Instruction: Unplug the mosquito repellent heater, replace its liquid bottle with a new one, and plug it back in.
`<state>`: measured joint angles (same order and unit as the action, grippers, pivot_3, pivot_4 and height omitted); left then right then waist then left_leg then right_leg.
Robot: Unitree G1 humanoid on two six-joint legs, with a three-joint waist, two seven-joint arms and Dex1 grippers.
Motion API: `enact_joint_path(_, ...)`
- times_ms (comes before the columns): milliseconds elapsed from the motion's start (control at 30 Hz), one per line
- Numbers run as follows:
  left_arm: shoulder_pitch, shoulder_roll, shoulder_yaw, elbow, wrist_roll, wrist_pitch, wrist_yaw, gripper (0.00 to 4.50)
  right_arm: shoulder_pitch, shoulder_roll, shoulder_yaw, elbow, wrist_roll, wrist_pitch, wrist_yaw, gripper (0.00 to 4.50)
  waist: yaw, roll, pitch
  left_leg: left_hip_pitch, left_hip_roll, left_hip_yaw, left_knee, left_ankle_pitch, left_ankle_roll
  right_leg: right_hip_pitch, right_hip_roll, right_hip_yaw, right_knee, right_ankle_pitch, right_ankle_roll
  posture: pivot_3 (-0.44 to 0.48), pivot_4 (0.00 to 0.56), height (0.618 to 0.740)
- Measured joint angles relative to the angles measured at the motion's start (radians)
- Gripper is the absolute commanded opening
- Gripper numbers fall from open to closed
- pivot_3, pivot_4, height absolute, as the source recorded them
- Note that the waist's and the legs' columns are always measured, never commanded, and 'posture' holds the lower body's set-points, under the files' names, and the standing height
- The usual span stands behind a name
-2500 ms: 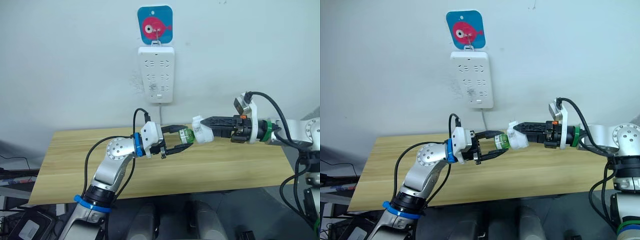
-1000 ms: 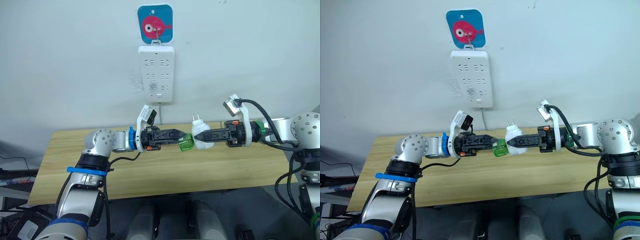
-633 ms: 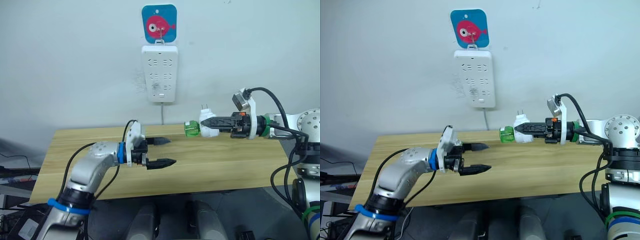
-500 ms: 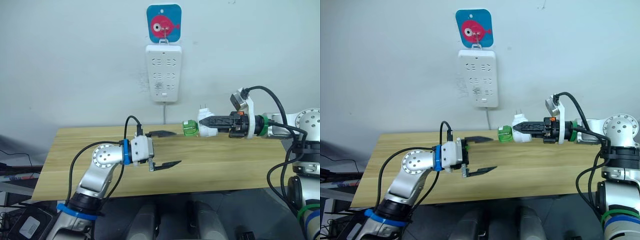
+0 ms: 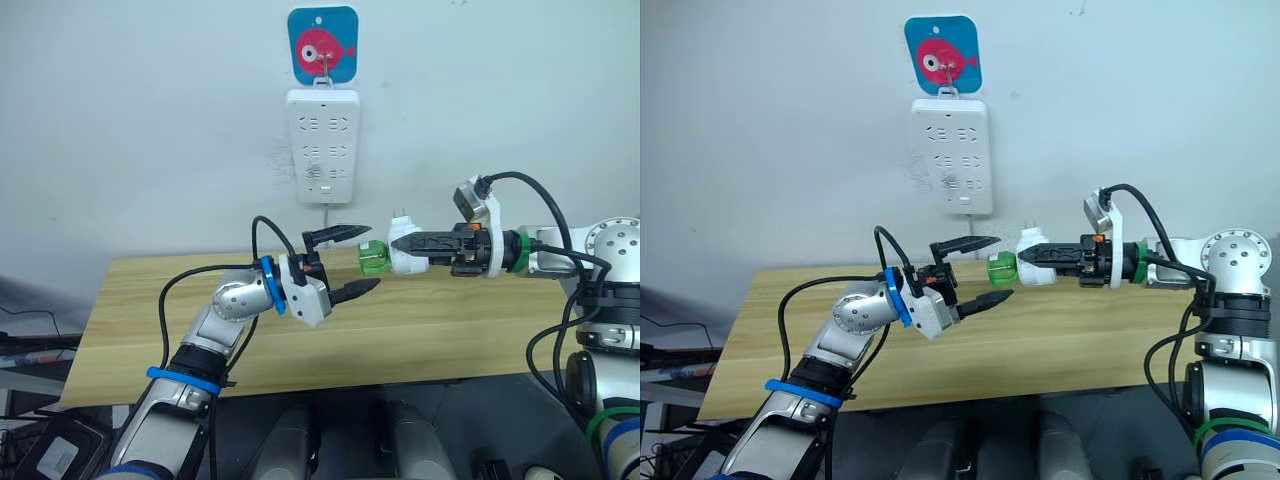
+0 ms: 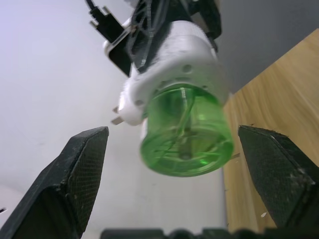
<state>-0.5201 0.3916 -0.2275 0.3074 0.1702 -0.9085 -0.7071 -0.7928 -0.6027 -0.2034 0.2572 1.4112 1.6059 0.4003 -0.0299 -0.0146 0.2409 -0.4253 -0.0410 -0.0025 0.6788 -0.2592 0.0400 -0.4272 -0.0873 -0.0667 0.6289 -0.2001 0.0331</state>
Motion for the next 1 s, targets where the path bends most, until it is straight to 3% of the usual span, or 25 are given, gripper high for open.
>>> enact_joint_path(200, -0.048, 0.014, -0.029, 0.020, -0.007, -0.025, -0.001, 2.31, 0.000, 0.000, 0.007, -0.001, 0.030, 0.000, -0.014, 3.00, -0.001, 0.000, 0.000, 0.000, 0.000, 0.001, 0.001, 0.000, 0.000, 0.000, 0.000, 0.001, 0.000, 0.001, 0.002, -0.136, 0.188, 0.740)
enact_joint_path(367, -0.074, 0.028, -0.053, 0.055, -0.025, -0.058, -0.005, 2.25, 0.000, -0.018, 0.028, -0.003, 0.053, -0.003, -0.014, 3.00, -0.001, 0.000, 0.000, 0.000, 0.000, 0.002, 0.001, 0.000, 0.001, 0.000, 0.001, 0.001, 0.000, 0.002, 0.003, -0.133, 0.189, 0.740)
enact_joint_path(467, -0.072, 0.040, -0.087, 0.033, -0.143, 0.020, -0.079, 2.25, 0.000, -0.023, 0.031, -0.006, 0.055, -0.001, -0.013, 3.00, -0.001, 0.000, 0.000, 0.000, 0.000, 0.002, 0.001, 0.000, 0.001, 0.000, 0.001, 0.001, 0.000, 0.002, 0.003, -0.135, 0.191, 0.740)
enact_joint_path(600, -0.033, 0.095, -0.130, -0.179, -0.481, 0.489, -0.260, 2.25, 0.004, -0.050, 0.055, -0.075, 0.018, -0.010, 0.042, 3.00, -0.004, 0.000, 0.000, 0.000, 0.000, 0.001, 0.001, 0.000, 0.001, 0.000, 0.001, 0.002, 0.001, 0.001, 0.003, -0.139, 0.194, 0.740)
enact_joint_path(700, -0.050, 0.167, -0.129, -0.346, -0.918, 1.157, -0.281, 2.25, 0.011, -0.101, 0.098, -0.169, -0.051, -0.049, 0.155, 3.00, -0.004, 0.000, 0.000, 0.000, 0.001, -0.002, 0.002, 0.000, 0.001, 0.000, 0.003, 0.002, 0.001, 0.001, 0.004, -0.127, 0.195, 0.740)
enact_joint_path(800, -0.115, 0.195, -0.071, -0.307, -1.295, 1.670, -0.236, 2.25, 0.020, -0.113, 0.128, -0.194, -0.080, -0.064, 0.247, 3.00, -0.007, 0.000, 0.000, 0.001, 0.001, -0.003, 0.003, 0.001, 0.001, 0.001, 0.012, 0.002, 0.001, -0.002, 0.009, -0.131, 0.196, 0.740)
enact_joint_path(900, -0.148, 0.153, 0.001, -0.194, -1.525, 1.970, -0.140, 2.25, 0.020, -0.114, 0.140, -0.195, -0.102, -0.071, 0.298, 3.00, -0.011, 0.000, 0.000, 0.002, 0.002, -0.003, 0.004, 0.001, 0.002, 0.001, 0.013, 0.003, 0.003, -0.002, 0.009, -0.139, 0.196, 0.740)
enact_joint_path(1000, -0.146, 0.112, 0.048, -0.149, -1.580, 2.074, -0.083, 2.25, 0.019, -0.116, 0.143, -0.188, -0.118, -0.064, 0.322, 3.00, -0.012, 0.000, 0.000, 0.002, 0.002, -0.002, 0.004, 0.001, 0.001, 0.001, 0.013, 0.004, 0.004, 0.001, 0.005, -0.141, 0.198, 0.740)
